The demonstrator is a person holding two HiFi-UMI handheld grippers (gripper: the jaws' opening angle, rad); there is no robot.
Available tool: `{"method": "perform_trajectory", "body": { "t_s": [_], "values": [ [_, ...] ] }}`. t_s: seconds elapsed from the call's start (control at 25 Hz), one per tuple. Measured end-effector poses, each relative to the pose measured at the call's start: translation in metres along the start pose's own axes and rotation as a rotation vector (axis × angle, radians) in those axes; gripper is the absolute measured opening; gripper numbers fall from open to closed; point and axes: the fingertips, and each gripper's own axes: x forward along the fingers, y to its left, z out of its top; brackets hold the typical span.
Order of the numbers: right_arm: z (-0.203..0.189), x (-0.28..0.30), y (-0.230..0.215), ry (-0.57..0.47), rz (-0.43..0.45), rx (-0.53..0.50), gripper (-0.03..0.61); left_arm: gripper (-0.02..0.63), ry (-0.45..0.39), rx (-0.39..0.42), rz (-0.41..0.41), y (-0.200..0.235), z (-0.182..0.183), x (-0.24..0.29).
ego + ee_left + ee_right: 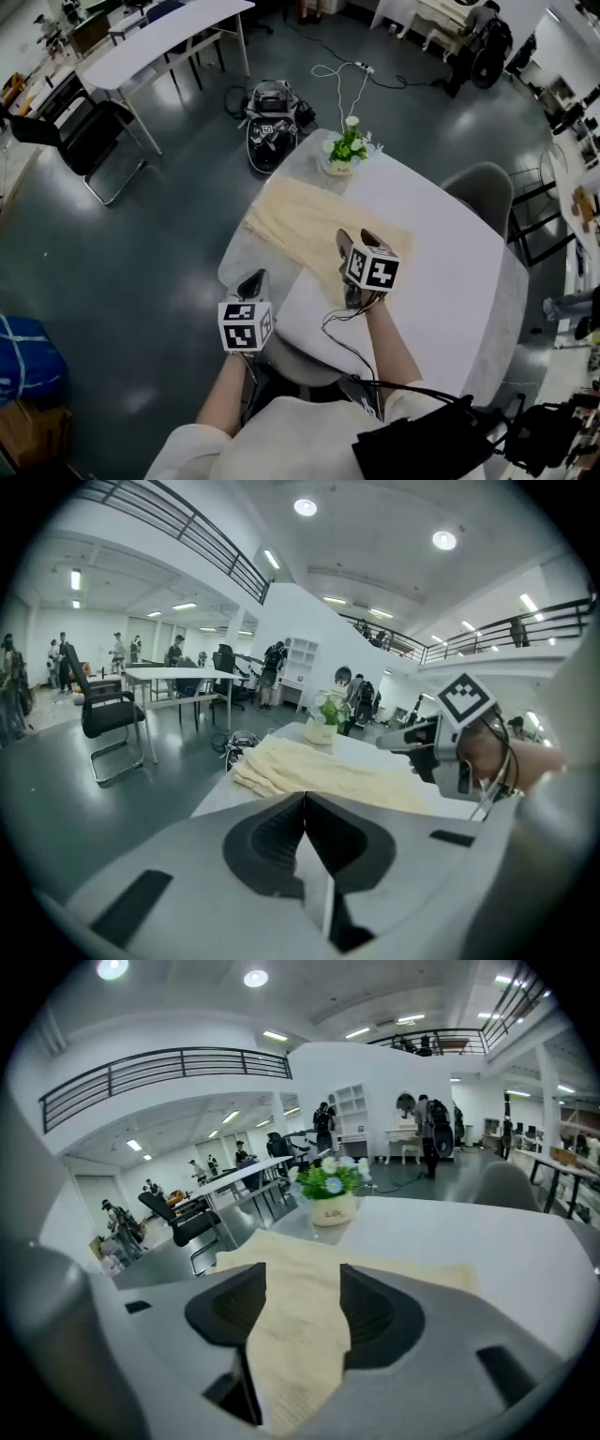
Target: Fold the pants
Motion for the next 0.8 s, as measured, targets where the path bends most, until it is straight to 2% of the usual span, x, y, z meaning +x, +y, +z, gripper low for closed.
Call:
{"method": "perform_trajectory", "body": {
  "t_s": [0.24, 0.4, 0.6, 0.8],
  "values": [
    [-0.045, -0.056, -0.098, 0.011, -0.119, 0.101, 0.23, 0.008, 0.019, 0.04, -0.08, -0.073, -0.016, 0.02],
    [-0.082, -0.071, -0.141, 0.031, -0.163, 0.163, 0.222, 0.008, 0.054, 0.071, -0.112, -0.106, -0.039, 0.03],
    [-0.117, -0.067, -0.18, 0.057, -0.177, 0.225, 0.21, 0.008, 0.105, 0.089, -0.113, -0.127, -0.071, 0.043],
    [-0.137, -0.047, -0.199, 0.075, -0.17, 0.266, 0.181, 0.008, 0.138, 0.075, -0.078, -0.124, -0.095, 0.056]
  ]
}}
